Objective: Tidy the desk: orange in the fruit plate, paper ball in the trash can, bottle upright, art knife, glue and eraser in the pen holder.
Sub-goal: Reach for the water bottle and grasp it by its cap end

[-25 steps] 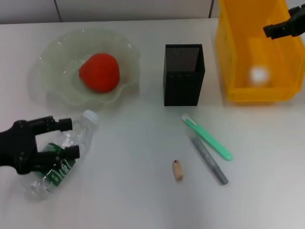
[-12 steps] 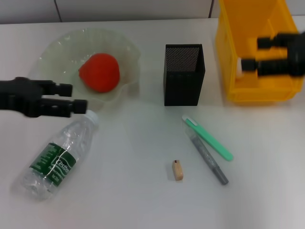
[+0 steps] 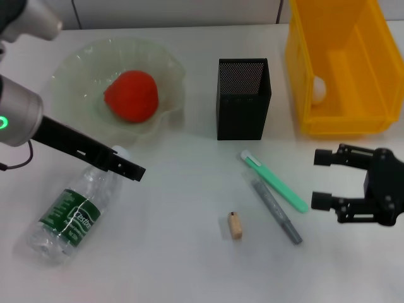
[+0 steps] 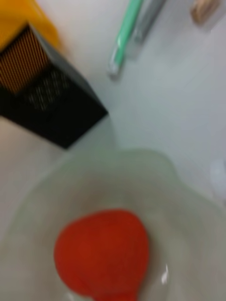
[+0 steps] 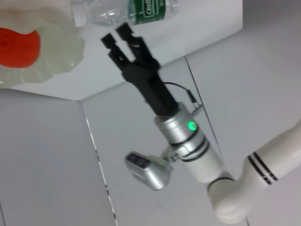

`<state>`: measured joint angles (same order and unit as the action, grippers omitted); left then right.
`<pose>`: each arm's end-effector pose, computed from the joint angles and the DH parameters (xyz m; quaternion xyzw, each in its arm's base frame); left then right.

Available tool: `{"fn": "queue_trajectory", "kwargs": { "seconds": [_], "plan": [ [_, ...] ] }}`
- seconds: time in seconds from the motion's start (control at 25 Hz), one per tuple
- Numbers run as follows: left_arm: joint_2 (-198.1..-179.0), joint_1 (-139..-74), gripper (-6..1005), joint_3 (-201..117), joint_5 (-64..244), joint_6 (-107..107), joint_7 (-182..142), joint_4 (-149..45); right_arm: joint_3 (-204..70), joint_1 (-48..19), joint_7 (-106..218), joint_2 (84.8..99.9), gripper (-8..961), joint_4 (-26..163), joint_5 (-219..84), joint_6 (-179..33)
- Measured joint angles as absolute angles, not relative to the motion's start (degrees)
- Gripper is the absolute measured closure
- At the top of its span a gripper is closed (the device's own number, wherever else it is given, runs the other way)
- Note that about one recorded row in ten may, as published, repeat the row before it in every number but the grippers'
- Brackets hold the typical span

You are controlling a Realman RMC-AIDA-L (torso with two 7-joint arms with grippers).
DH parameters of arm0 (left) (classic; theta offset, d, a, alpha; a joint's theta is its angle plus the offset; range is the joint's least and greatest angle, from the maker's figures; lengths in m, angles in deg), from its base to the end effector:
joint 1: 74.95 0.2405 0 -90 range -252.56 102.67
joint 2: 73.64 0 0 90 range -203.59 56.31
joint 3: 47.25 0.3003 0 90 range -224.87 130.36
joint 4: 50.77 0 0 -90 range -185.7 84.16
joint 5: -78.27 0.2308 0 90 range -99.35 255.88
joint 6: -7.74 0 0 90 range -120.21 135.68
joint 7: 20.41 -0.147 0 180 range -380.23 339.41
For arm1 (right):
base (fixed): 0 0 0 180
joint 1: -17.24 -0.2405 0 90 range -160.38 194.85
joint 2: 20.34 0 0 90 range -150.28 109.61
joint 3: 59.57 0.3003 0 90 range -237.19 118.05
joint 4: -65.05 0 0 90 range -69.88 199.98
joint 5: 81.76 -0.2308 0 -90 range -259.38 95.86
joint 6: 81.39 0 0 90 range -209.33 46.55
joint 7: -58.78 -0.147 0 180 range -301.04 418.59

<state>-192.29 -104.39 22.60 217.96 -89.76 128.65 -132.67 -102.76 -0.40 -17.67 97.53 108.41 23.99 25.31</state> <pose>-0.2219 0.3715 0.0104 -0.8948 -0.4173 0.0924 0.1289 0.3313 0.2820 0.0073 -0.9275 0.1898 0.3141 0.0711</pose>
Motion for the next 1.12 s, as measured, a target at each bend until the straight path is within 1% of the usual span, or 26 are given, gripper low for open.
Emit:
{"fn": "queue_trajectory", "kwargs": {
  "seconds": [0.2, 0.4, 1.12],
  "plan": [
    [-192.41, -104.9, 187, 26.2, 223.7, -83.7, 131.9, -131.4, -102.8, -0.7, -11.4, 97.37, 119, 100.3, 24.2, 23.5],
    [-192.47, -105.1, 188, 27.7, 226.2, -80.8, 132.4, -129.0, -102.9, -0.8, -11.3, 97.79, 122, 99.5, 24.7, 21.1],
    [-192.54, -106.1, 191, 32.7, 227.2, -72.8, 132.5, -123.3, -103.4, -2.4, -11.4, 97.81, 133, 97.8, 26.1, 18.8]
  ]
}}
